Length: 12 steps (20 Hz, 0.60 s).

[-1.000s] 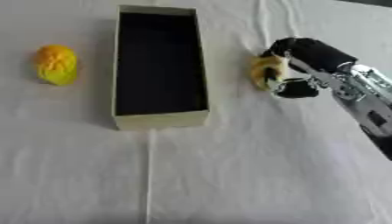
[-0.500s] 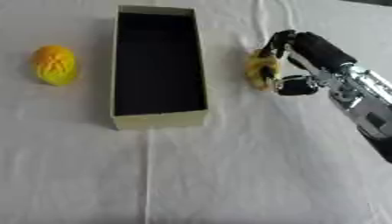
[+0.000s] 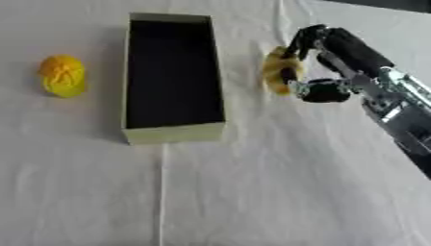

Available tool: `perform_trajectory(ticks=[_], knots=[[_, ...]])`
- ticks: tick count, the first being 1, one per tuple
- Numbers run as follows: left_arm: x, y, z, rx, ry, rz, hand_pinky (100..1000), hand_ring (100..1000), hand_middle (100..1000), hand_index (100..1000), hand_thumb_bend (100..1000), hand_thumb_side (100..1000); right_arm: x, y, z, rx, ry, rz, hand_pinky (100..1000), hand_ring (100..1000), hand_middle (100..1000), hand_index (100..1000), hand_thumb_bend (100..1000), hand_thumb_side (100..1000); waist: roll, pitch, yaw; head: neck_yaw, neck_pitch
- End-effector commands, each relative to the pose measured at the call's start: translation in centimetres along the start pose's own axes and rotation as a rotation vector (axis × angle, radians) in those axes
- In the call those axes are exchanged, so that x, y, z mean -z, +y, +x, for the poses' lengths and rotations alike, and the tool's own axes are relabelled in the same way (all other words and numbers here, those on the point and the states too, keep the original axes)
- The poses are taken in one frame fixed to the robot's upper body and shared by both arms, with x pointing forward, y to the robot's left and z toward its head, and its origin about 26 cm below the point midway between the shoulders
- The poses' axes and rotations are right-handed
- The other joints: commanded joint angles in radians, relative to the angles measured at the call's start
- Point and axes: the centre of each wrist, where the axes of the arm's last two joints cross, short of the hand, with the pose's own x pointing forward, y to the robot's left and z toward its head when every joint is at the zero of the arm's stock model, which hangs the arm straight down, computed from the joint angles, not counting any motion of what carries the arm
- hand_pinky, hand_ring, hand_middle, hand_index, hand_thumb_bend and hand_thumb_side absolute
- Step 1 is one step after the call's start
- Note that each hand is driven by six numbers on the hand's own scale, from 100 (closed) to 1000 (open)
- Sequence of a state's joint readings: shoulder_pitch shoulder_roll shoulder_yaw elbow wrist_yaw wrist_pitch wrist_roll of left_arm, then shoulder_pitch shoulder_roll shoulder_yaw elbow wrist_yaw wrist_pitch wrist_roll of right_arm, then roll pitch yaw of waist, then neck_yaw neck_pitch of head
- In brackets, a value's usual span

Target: Pick up objects on the table and place them in the box.

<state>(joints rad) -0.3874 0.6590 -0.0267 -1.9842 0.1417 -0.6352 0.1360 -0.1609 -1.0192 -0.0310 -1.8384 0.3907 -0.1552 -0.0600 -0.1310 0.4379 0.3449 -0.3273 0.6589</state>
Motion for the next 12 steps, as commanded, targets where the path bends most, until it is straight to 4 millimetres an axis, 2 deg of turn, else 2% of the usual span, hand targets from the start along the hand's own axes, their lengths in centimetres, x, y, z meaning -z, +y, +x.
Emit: perform_trajectory(ticks=[1,6,8,12], knots=[[0.6,0.5,0.4,0.009,-0.023,-0.002,746,762,711,831,100,574,0.9,-2.9,1.4,-0.006,-0.073,-0.052,803,590,437,501,100,172,0.009,-0.028,0.0,0.001,0.002],[0.7,0.4,0.4,0.0,-0.033,0.007,749,763,708,832,100,578,1.2,-3.9,2.2,0.011,-0.102,-0.068,806,582,433,498,100,154,0.01,-0.035,0.007,-0.009,0.008],[1.6,-0.3,0.3,-0.045,-0.084,0.034,751,764,708,833,100,581,2.0,-5.4,3.4,0.006,-0.177,-0.122,810,578,429,494,100,151,0.01,-0.047,0.038,-0.034,0.016],[4.1,-1.6,0.3,-0.138,-0.214,0.072,754,765,705,835,100,508,3.5,-7.2,5.0,0.032,-0.243,-0.169,810,581,434,498,100,126,0.006,-0.06,0.086,-0.076,0.018]])
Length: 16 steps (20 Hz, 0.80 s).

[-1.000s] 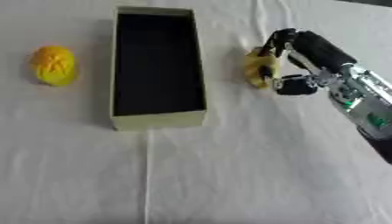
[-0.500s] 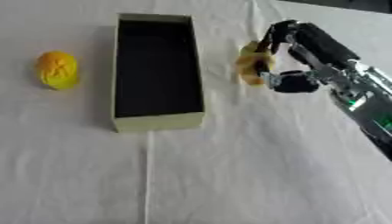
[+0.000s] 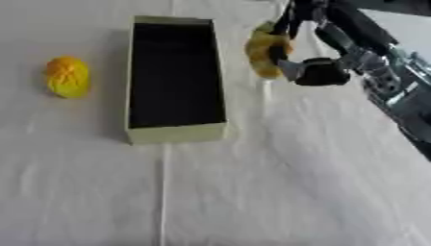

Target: Pick up objects on the table and place them in the box.

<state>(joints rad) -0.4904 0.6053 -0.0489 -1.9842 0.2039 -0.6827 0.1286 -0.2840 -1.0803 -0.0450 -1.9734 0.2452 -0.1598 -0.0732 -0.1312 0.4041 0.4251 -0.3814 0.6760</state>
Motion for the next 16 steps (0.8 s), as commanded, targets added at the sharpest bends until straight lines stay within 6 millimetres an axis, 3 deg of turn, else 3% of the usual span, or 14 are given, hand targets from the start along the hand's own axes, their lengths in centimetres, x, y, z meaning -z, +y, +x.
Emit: perform_trajectory(ticks=[1,7,16], knots=[[1.9,-0.7,0.2,-0.062,-0.097,0.014,755,766,705,836,100,495,1.4,-1.8,1.1,-0.008,-0.052,-0.005,811,583,436,500,100,131,0.004,-0.027,0.014,-0.028,0.0],[3.7,-1.4,0.1,-0.154,-0.152,0.031,756,767,705,836,100,497,3.7,-0.7,1.0,0.037,-0.06,0.047,813,585,436,500,100,194,-0.006,-0.034,0.044,-0.051,-0.003],[3.8,-1.7,0.0,-0.212,-0.147,0.004,755,766,706,835,100,531,5.1,4.0,-1.7,0.059,0.025,0.196,811,592,441,507,100,203,-0.012,-0.024,0.06,-0.051,-0.005]])
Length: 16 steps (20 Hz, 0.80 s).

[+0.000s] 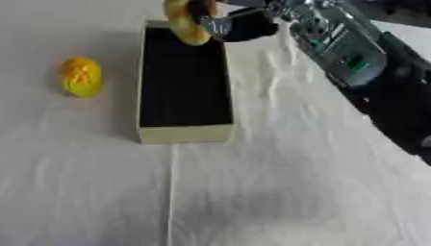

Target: Pick up objects on the table and place them in the box.

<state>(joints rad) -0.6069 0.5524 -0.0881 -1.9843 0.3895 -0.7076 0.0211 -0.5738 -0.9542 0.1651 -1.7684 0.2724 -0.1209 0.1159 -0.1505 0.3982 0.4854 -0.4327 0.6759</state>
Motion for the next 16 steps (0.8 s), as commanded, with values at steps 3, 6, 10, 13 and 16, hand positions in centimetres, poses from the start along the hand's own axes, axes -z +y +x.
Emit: perform_trajectory(ticks=[3,6,10,13,16], knots=[[0.6,0.1,0.4,-0.016,-0.011,-0.022,754,765,706,835,100,543,0.6,1.8,-1.5,-0.024,0.038,0.067,811,596,444,510,100,201,0.007,-0.017,-0.001,0.004,-0.004],[0.4,0.1,0.4,-0.022,0.001,-0.021,753,765,706,835,100,555,0.7,3.1,-1.9,-0.03,0.051,0.096,810,600,448,514,100,199,0.007,-0.017,-0.002,0.009,-0.004],[0.3,0.1,0.3,-0.028,0.01,-0.02,753,765,706,834,100,563,0.8,3.9,-2.2,-0.06,0.053,0.125,818,646,511,577,100,199,0.006,-0.017,-0.002,0.012,-0.002],[0.3,0.1,0.4,-0.029,0.017,-0.019,752,765,707,834,100,571,0.7,4.2,-2.3,-0.082,0.061,0.162,817,708,605,692,100,195,0.006,-0.018,-0.003,0.014,-0.001],[0.2,0.0,0.3,-0.033,0.023,-0.019,752,765,707,834,100,574,0.8,3.8,-2.0,-0.107,0.057,0.17,850,784,722,831,100,199,0.007,-0.018,-0.005,0.018,0.002]])
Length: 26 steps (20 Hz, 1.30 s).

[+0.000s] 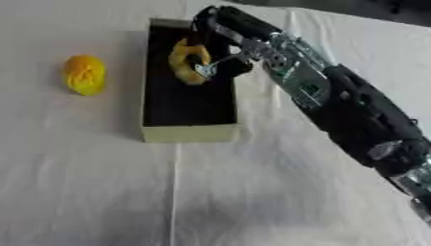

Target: Pick up objects on the table and place them in the box.

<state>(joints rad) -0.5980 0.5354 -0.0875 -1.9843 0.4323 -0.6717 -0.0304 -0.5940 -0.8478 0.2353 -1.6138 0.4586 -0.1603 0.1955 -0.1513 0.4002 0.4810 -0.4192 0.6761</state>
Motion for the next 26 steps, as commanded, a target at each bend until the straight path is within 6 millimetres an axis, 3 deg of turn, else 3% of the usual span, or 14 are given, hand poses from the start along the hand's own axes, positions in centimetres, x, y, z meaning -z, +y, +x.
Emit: perform_trajectory(ticks=[1,5,9,10,14,20,26], knots=[[0.6,0.2,0.4,0.007,-0.016,-0.014,752,765,707,834,100,575,-0.1,-1.5,0.1,-0.063,0.0,-0.003,857,797,738,854,100,192,0.009,-0.02,-0.002,0.005,0.002],[0.4,0.2,0.4,0.008,-0.01,-0.015,751,765,707,834,100,580,-0.3,-2.2,0.4,-0.102,0.014,-0.027,899,858,804,906,100,114,0.013,-0.021,-0.007,0.008,0.007],[0.1,0.3,0.5,0.015,0.002,-0.014,751,765,707,834,100,582,-1.3,-4.3,1.1,-0.105,-0.023,-0.123,907,851,800,908,100,168,0.018,-0.023,-0.019,0.025,0.014],[0.1,0.4,0.5,0.017,0.003,-0.012,751,765,707,834,100,581,-1.7,-4.7,1.4,-0.104,-0.037,-0.151,912,850,801,909,100,235,0.018,-0.024,-0.023,0.031,0.015],[-0.2,0.5,0.6,0.028,0.014,-0.009,750,765,707,834,100,588,-3.6,-6.3,2.3,-0.09,-0.068,-0.253,917,841,791,899,100,352,0.023,-0.026,-0.039,0.059,0.017],[-0.7,0.7,0.7,0.048,0.034,-0.004,749,765,708,834,100,592,-6.0,-6.8,3.8,-0.035,-0.114,-0.36,911,828,777,888,100,345,0.034,-0.028,-0.072,0.098,0.02],[-1.9,1.5,1.2,0.108,0.109,0.012,746,765,712,833,100,589,-8.3,-5.7,2.6,0.067,-0.112,-0.472,896,801,754,862,100,432,0.046,-0.035,-0.123,0.143,0.02]])
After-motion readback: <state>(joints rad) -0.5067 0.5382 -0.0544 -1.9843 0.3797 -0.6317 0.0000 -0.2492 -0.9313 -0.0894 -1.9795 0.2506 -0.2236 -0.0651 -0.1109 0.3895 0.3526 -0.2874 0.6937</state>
